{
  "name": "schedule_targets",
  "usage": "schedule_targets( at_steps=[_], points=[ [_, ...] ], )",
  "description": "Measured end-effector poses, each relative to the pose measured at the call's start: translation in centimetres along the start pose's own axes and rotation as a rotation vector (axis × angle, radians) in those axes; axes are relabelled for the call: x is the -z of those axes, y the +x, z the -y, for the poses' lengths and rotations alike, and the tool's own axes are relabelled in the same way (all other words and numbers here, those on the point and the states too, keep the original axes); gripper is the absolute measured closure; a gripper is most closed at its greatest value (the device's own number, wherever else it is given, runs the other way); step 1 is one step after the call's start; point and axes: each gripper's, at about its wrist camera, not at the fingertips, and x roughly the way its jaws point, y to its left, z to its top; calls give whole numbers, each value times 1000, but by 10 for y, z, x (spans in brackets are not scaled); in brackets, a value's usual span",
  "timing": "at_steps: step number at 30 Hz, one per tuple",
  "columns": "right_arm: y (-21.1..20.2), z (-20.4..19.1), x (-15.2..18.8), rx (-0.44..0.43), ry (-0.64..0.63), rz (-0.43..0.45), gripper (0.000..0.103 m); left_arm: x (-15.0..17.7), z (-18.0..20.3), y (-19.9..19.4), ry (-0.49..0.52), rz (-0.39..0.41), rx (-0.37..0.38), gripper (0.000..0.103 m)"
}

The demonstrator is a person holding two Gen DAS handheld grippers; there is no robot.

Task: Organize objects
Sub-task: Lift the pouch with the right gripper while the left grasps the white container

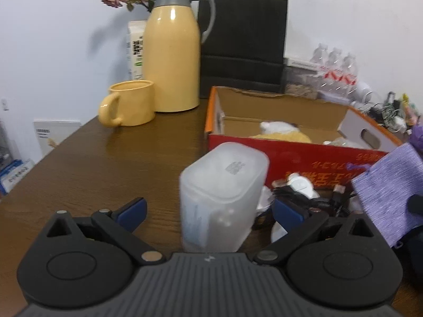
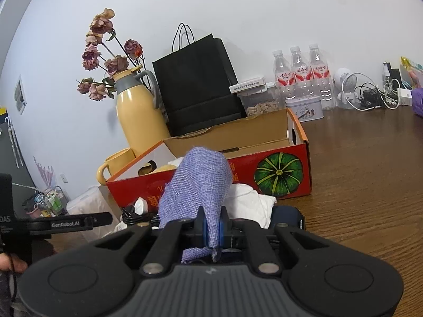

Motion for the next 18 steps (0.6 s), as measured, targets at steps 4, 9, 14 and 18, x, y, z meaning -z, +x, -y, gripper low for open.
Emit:
schedule_targets(
  at_steps=[4, 9, 14, 18],
  points=[
    [1, 0, 0, 1, 5, -8, 95, 3, 4, -1, 19, 17, 46, 45],
    [2, 1, 0, 1, 5, -9, 95, 9, 6, -7, 19, 52, 48, 44],
    [2, 0, 0, 1, 4, -8, 95, 9, 6, -12, 7, 83, 26, 44],
    [1, 0, 0, -3, 3, -3, 95, 10, 5, -19, 0, 114, 13, 45]
  ],
)
